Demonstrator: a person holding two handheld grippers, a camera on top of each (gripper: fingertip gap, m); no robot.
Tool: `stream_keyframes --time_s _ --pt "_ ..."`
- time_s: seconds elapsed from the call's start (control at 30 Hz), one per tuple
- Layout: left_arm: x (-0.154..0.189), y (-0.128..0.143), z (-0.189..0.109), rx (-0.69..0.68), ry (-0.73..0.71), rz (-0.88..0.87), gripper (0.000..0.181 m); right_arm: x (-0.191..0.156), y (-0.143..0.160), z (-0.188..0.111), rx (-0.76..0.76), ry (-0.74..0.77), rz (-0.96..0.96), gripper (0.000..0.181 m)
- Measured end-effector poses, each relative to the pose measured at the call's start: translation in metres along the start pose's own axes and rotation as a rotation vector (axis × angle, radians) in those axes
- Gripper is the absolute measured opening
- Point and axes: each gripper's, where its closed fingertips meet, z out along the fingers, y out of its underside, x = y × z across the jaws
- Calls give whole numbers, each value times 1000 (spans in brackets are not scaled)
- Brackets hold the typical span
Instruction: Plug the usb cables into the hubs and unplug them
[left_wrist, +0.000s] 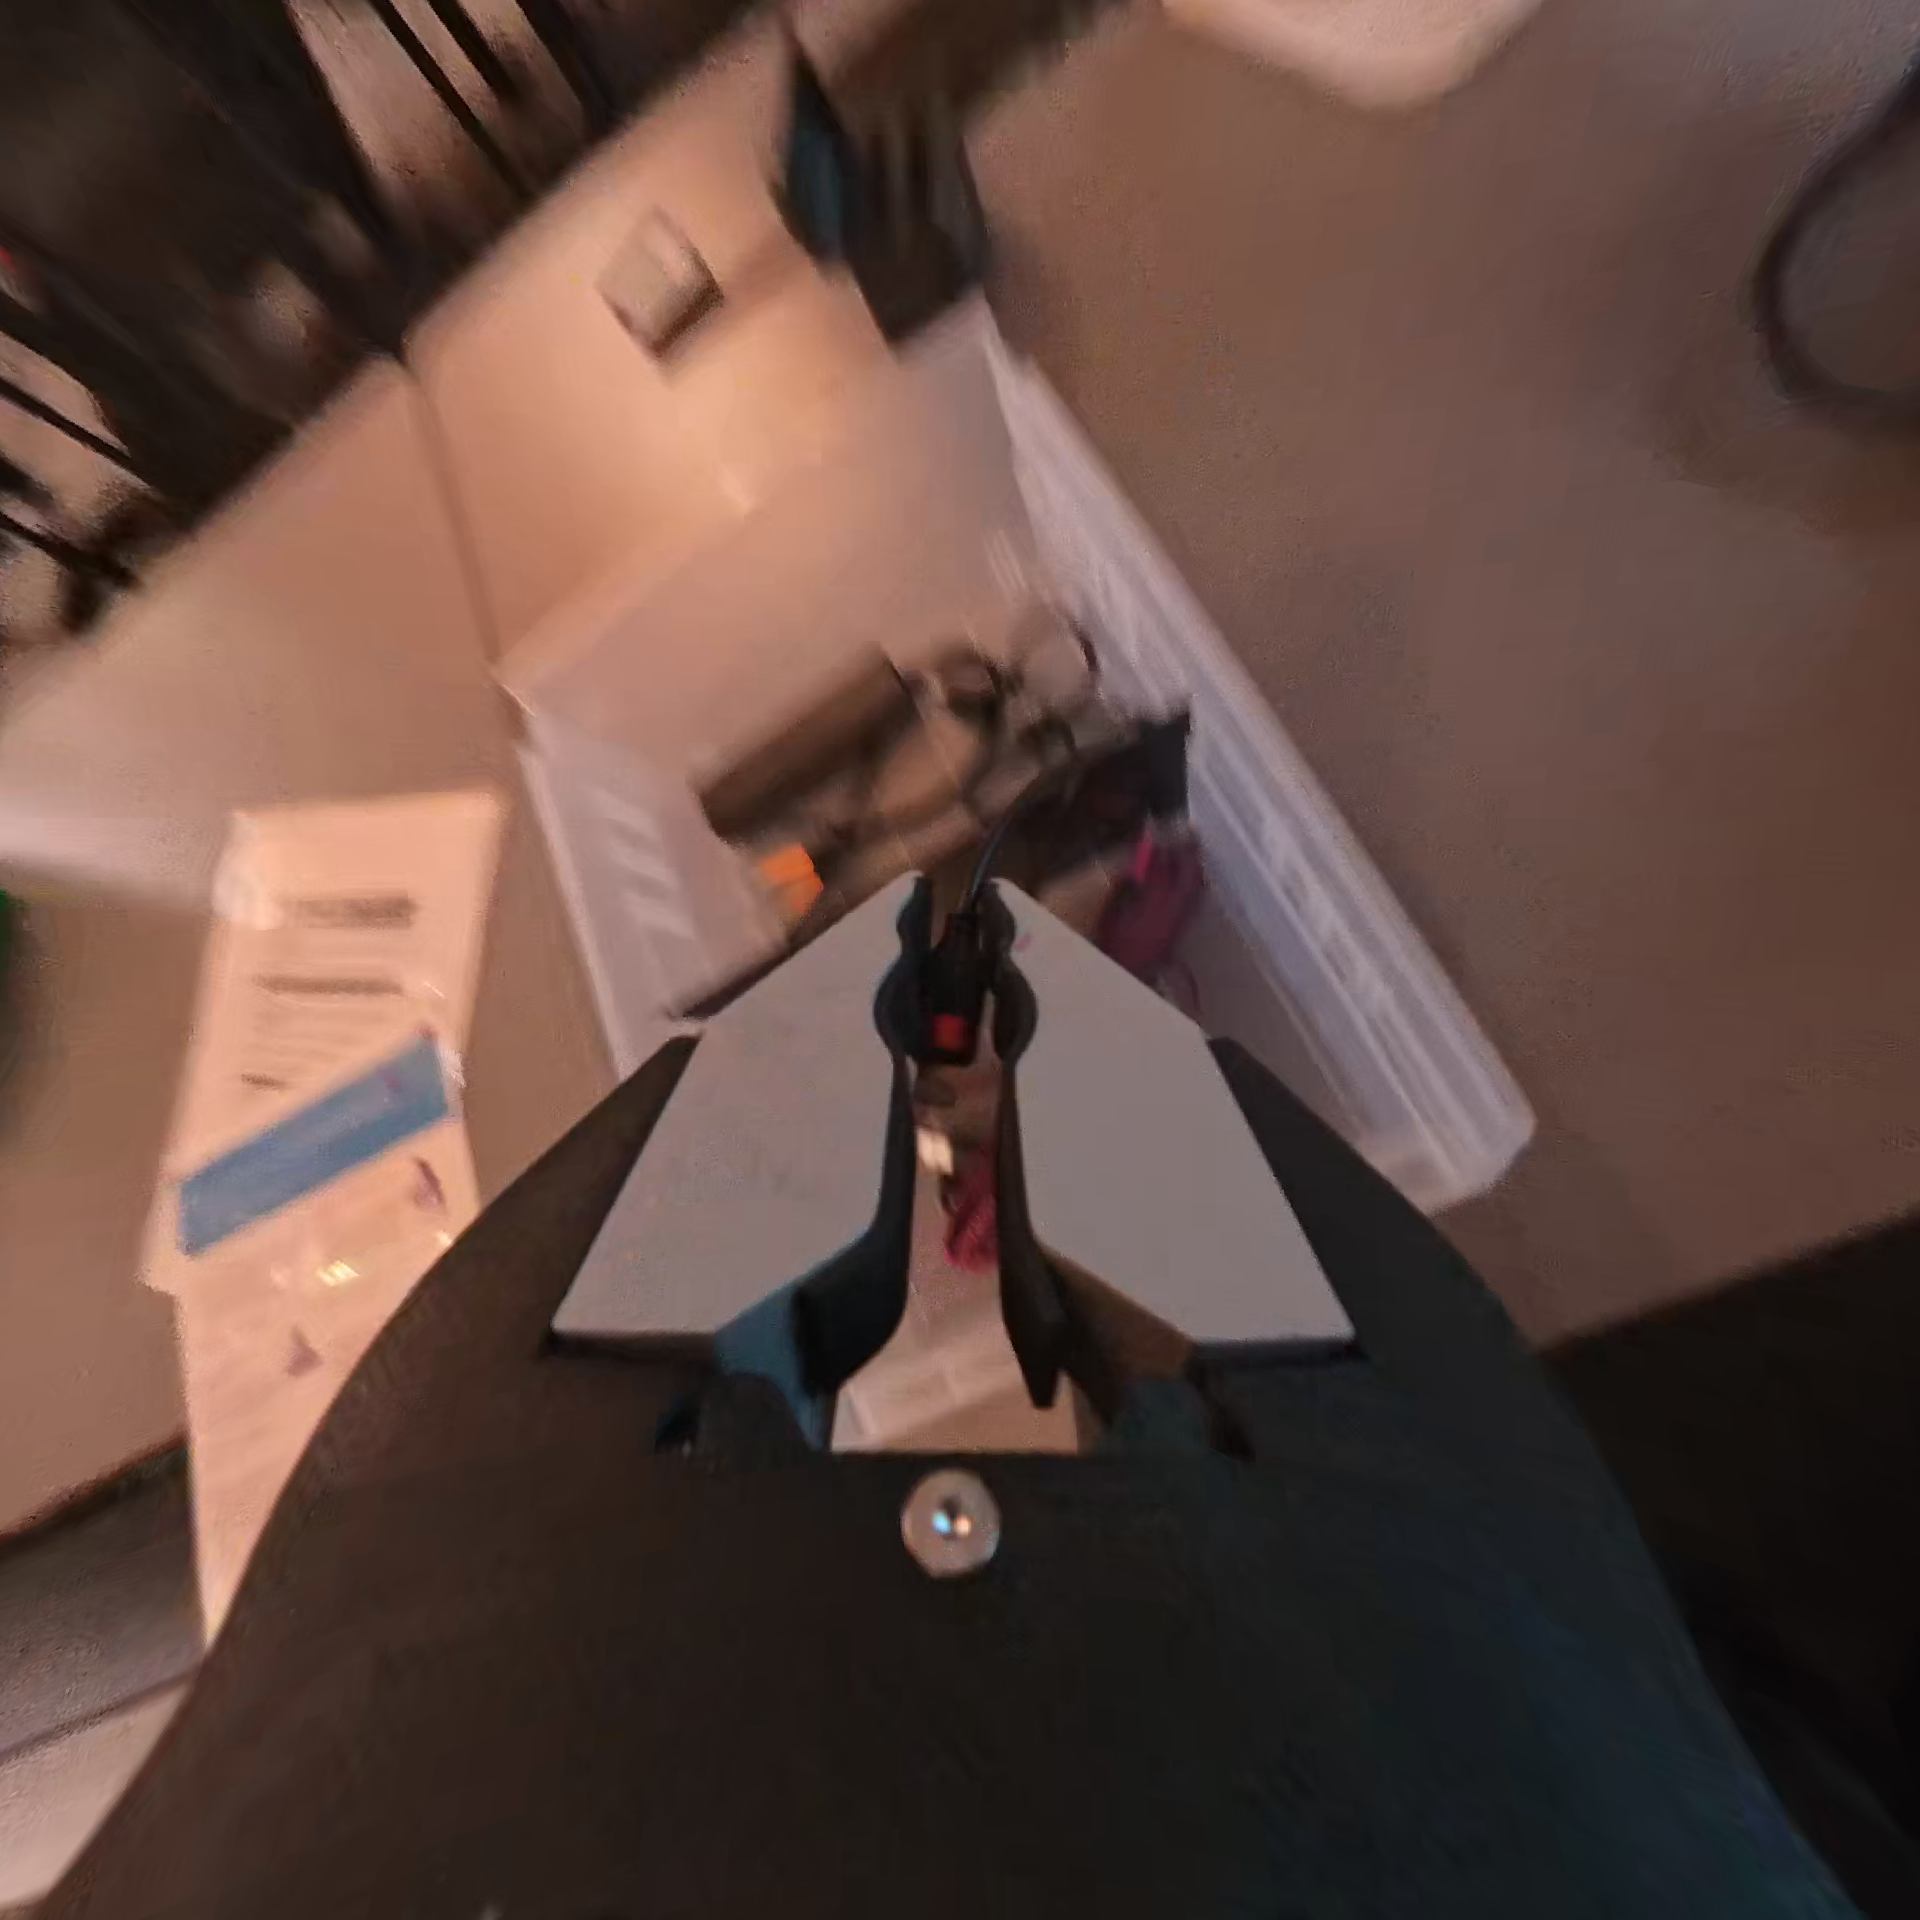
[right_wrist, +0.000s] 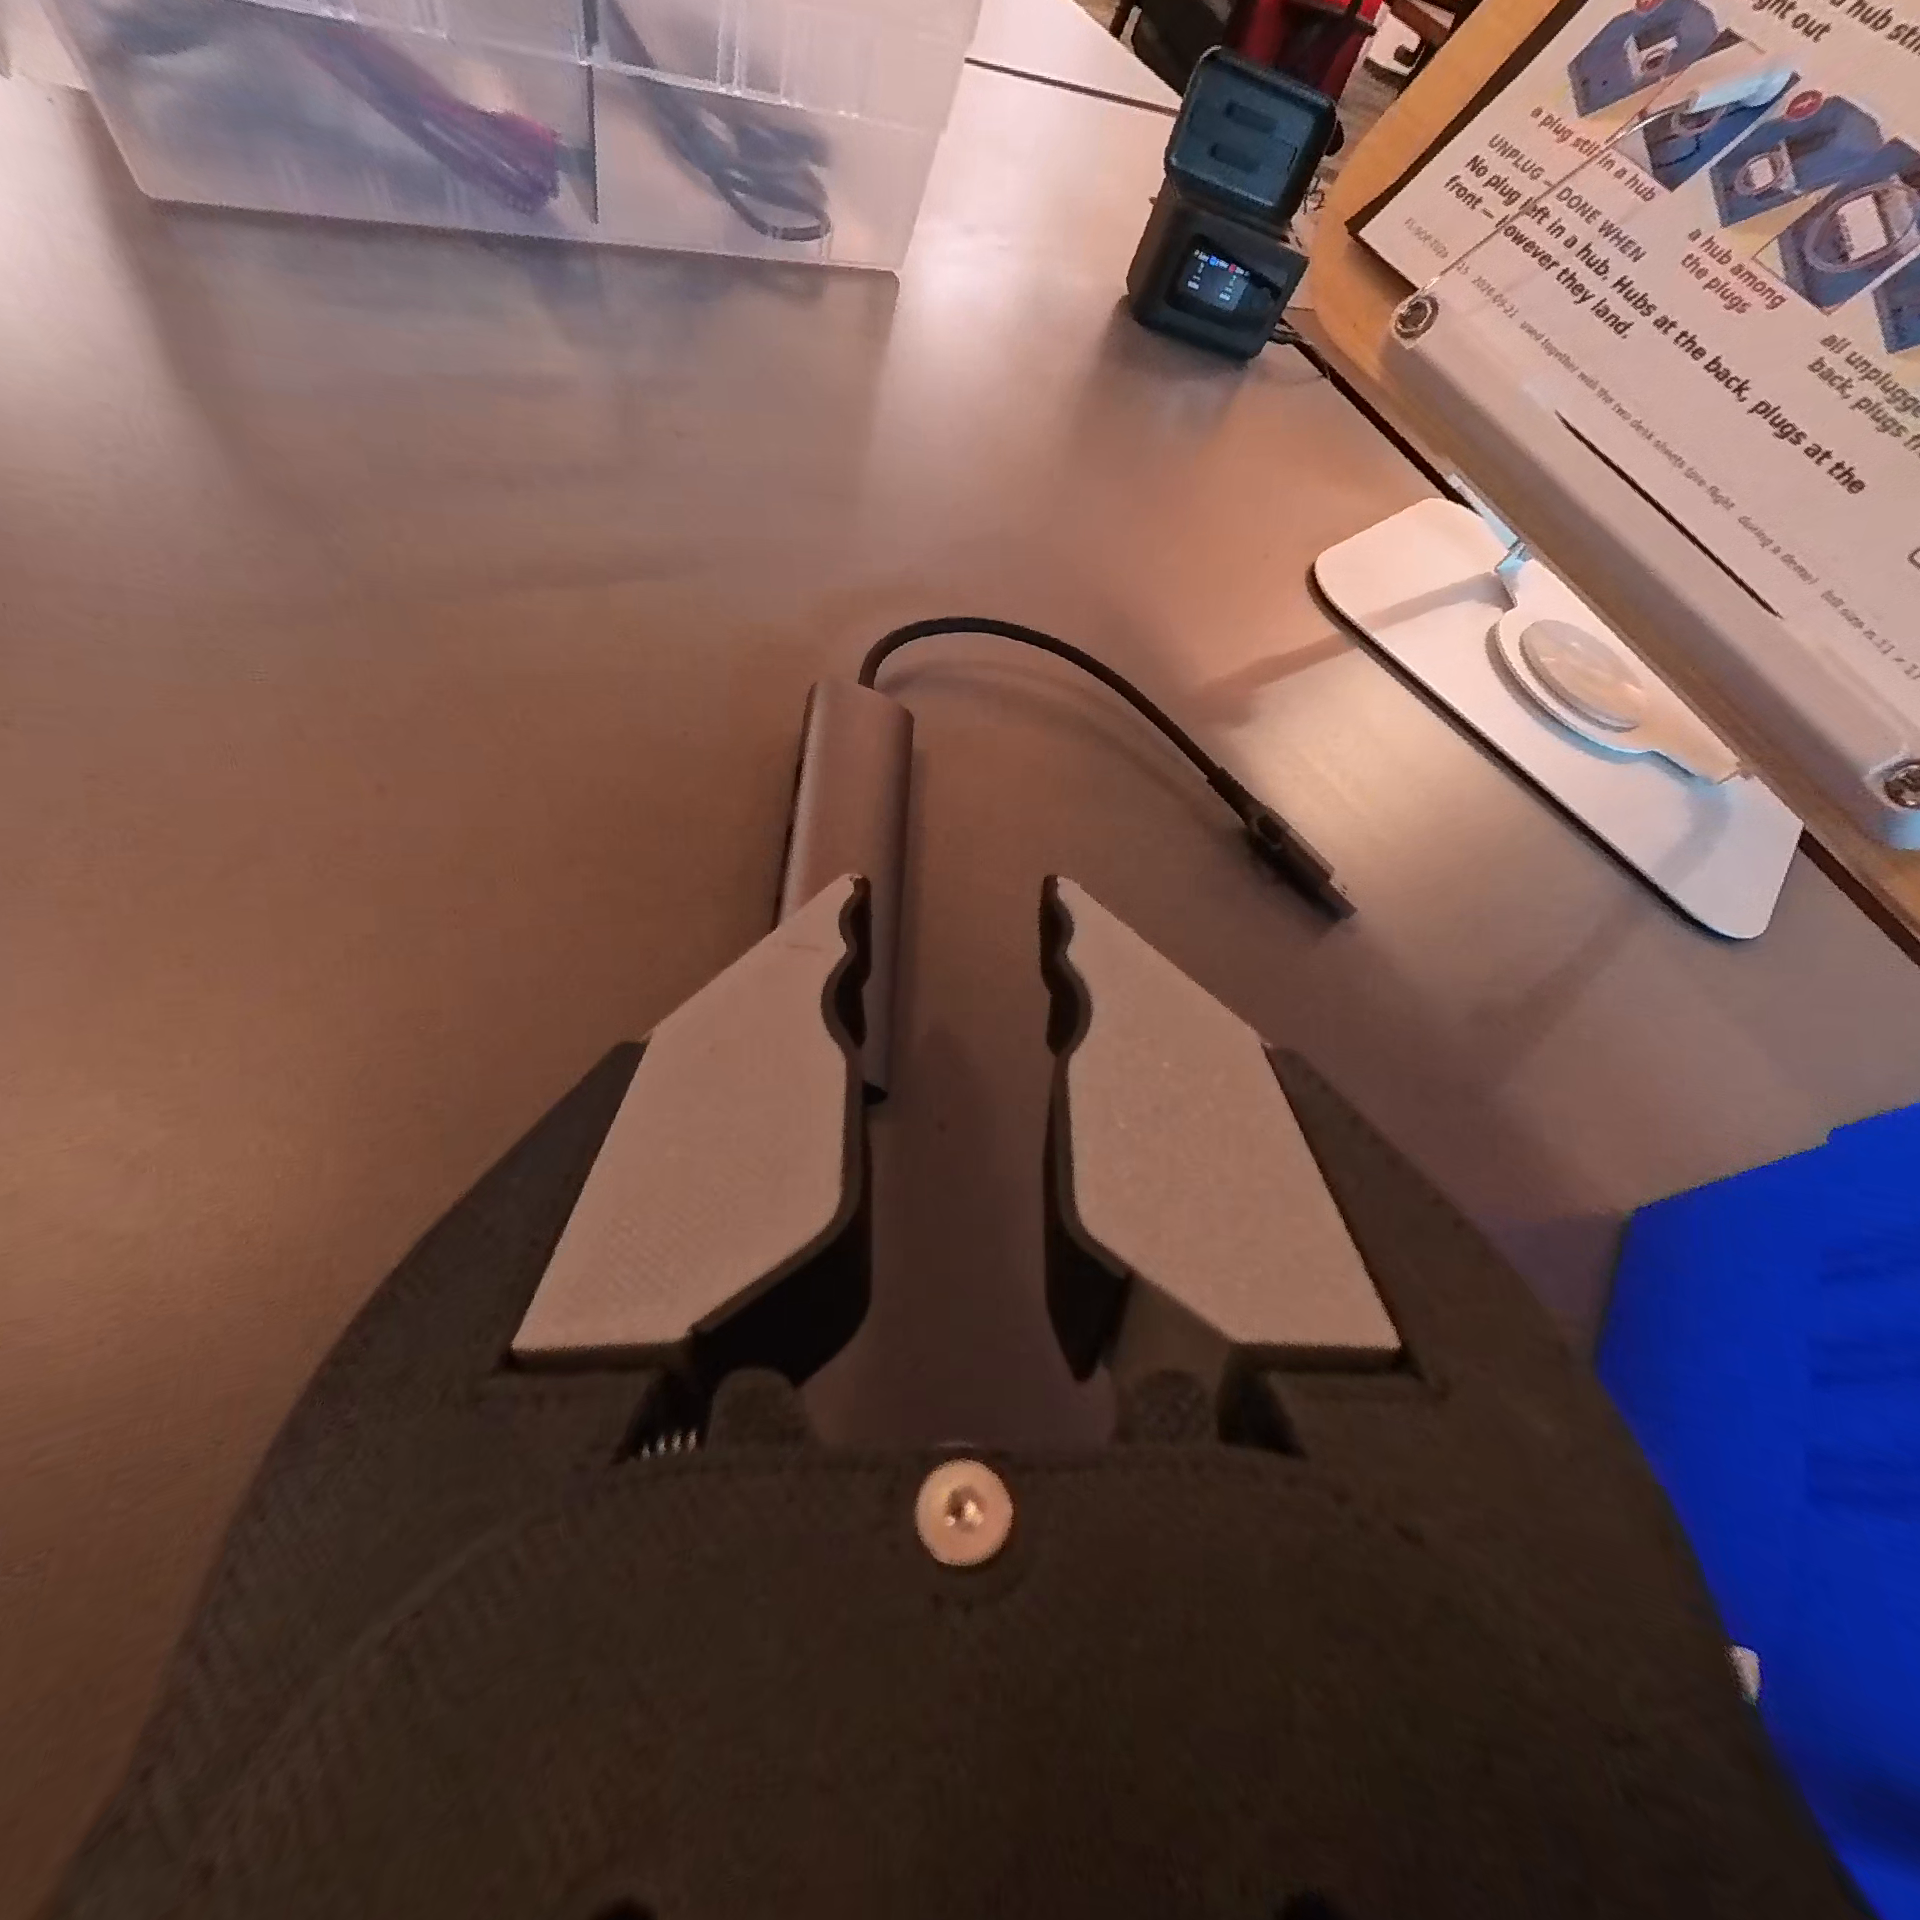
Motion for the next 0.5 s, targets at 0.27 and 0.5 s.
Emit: stream_keyframes --time_s 0.27,0.5 --pt "83 -147 -59 513 266 49 7 -17 -25 -12 131 -102 17 26" --pt "271 -159 9 433 624 152 7 -15 -68 -52 391 -213 147 20"
